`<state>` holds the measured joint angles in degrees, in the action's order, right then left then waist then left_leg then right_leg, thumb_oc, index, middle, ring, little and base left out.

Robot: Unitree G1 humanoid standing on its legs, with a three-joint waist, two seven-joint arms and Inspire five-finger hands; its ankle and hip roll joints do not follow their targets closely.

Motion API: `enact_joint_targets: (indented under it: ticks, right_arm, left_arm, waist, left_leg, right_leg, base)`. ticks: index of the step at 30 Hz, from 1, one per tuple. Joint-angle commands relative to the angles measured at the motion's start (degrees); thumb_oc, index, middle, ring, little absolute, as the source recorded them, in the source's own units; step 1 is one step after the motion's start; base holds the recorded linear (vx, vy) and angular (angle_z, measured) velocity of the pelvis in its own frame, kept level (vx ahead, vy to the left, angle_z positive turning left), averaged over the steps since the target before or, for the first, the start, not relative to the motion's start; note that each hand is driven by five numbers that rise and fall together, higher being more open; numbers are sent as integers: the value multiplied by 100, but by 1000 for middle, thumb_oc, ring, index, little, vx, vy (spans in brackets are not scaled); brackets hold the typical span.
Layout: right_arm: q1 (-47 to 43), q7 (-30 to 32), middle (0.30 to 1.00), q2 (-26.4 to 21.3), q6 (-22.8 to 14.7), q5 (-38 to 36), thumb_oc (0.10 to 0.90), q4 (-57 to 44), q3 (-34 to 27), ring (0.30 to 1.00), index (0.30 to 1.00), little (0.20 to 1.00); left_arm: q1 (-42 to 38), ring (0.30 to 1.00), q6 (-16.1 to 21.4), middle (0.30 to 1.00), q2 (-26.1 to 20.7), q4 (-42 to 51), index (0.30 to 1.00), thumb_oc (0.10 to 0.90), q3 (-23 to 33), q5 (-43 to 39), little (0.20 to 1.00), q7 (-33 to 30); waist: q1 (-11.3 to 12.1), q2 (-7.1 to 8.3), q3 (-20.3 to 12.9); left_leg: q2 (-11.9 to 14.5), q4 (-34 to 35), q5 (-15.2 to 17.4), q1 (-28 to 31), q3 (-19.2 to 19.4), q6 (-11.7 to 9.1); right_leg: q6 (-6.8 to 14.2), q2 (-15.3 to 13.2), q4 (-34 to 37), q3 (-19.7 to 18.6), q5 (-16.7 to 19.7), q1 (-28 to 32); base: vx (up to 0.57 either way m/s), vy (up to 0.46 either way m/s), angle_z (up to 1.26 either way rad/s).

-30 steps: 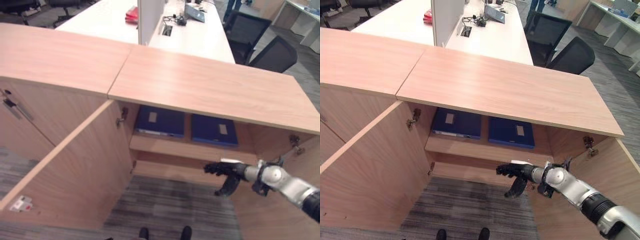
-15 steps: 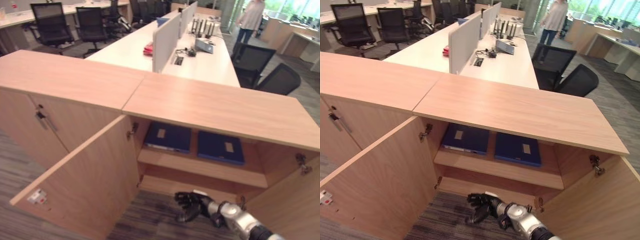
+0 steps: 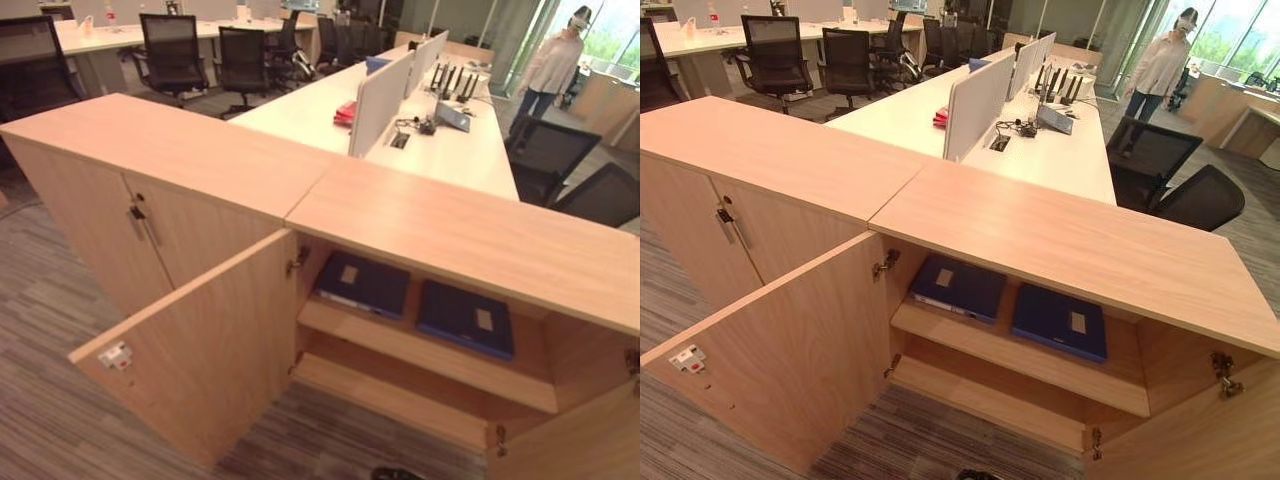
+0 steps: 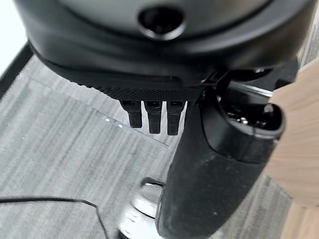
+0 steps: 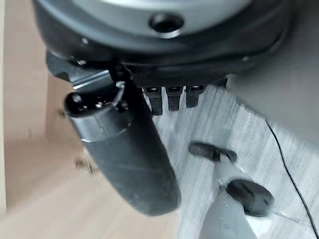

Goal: Put the empty folder in the office cabinet

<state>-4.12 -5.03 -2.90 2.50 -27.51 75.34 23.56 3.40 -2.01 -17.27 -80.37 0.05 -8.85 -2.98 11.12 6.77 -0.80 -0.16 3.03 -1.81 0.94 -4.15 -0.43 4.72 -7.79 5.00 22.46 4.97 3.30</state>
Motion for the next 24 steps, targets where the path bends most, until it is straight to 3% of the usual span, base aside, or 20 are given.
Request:
enact_joint_targets:
  ticks: [1,2,3,4,6,8,11,12,14,16,19,21,24]
  right_arm:
    - [-259,193,900,-209,24,663,800,147,142,900,900,900]
    - [-189,235,900,-386,-1,545,800,123,-58,900,900,900]
    - [-189,235,900,-391,1,544,800,120,-59,900,900,900]
    - [-75,206,900,-555,-51,190,800,15,-360,900,900,900]
    - [-27,183,900,-635,-98,-87,800,-21,-536,900,900,900]
    - [112,184,900,-787,-195,-223,800,-29,-911,900,900,900]
    - [162,197,900,-855,-204,-178,800,-3,-990,900,900,900]
    - [202,146,900,-961,-228,-168,800,-113,-1151,900,900,900]
    - [291,157,900,-989,-290,-205,800,-152,-1240,900,900,900]
    - [319,215,900,-1032,-342,-241,800,-201,-1335,900,900,900]
    - [527,273,900,-1073,-313,-223,800,-235,-1703,900,900,900]
    - [636,257,900,-1056,-208,-66,800,-184,-1910,900,900,900]
    - [725,211,900,-1014,-156,15,800,-190,-1990,900,900,900]
  left_arm:
    - [-643,900,135,900,-129,-241,900,800,-44,-217,900,-20]
    - [-792,900,157,900,-151,-218,900,800,-29,-319,900,-67]
    - [-795,900,156,900,-147,-219,900,800,-30,-320,900,-68]
    - [-770,900,173,900,-120,-278,900,800,189,-394,900,-131]
    - [-691,900,192,900,-126,-305,900,800,386,-546,900,-162]
    - [-439,900,218,900,-217,-403,900,800,938,-904,900,-190]
    - [-401,900,249,900,-348,-356,900,800,1097,-956,900,-229]
    - [-55,900,265,900,-634,-309,900,800,1250,-865,900,-61]
    - [96,900,346,900,-756,-184,900,800,1375,-772,900,-184]
    - [36,900,450,900,-748,328,900,800,1257,-737,900,-278]
    - [447,900,530,900,-674,2573,900,800,1067,-808,900,-326]
    - [700,900,478,900,-786,3751,900,800,1050,-418,900,-254]
    - [698,900,390,900,-907,4164,900,800,1103,-132,900,-243]
  waist:
    - [174,59,437]
    - [149,80,535]
    - [146,76,531]
    - [19,0,525]
    - [-18,-70,477]
    - [-42,-203,324]
    - [-45,-259,234]
    - [43,-301,230]
    - [132,-328,185]
    - [188,-366,180]
    - [290,-472,179]
    - [353,-530,146]
    - [377,-523,143]
  left_leg:
    - [-216,-760,655,-192,127,-20]
    - [97,-921,734,-467,639,-167]
    - [98,-926,735,-476,635,-168]
    - [439,-749,698,-333,1342,-204]
    - [503,-618,627,-241,1448,-258]
    - [534,-286,487,-86,1420,-328]
    - [488,-54,395,19,1318,-330]
    - [456,16,369,46,1242,-326]
    - [389,96,321,66,1086,-309]
    - [294,117,312,42,957,-266]
    - [124,112,296,-40,687,-169]
    - [-4,133,273,-91,522,-129]
    - [-92,136,267,-119,409,-107]
  right_leg:
    - [-8,193,-28,322,-337,-178]
    - [75,77,-13,735,-424,-222]
    - [75,78,-13,739,-424,-227]
    - [129,-37,-1,1008,-431,-187]
    - [145,-51,0,1053,-426,-156]
    - [170,-122,-15,1177,-347,-118]
    - [179,-157,-11,1220,-305,-110]
    - [194,-186,-15,1256,-279,-120]
    - [229,-241,-24,1331,-207,-124]
    - [273,-339,-41,1433,-132,-127]
    - [373,-523,-61,1688,-16,-66]
    - [452,-684,-67,1888,59,13]
    - [525,-790,-74,2050,123,90]
  base:
    - [-197,-73,48]
    - [-156,-40,88]
    - [-139,73,217]
    - [-76,89,224]
    - [-56,116,141]
    - [-12,126,46]
    - [-28,91,19]
    - [-60,69,14]
    - [-65,86,22]
    - [-46,89,54]
    - [-40,117,29]
    - [-25,139,64]
    - [-15,81,33]
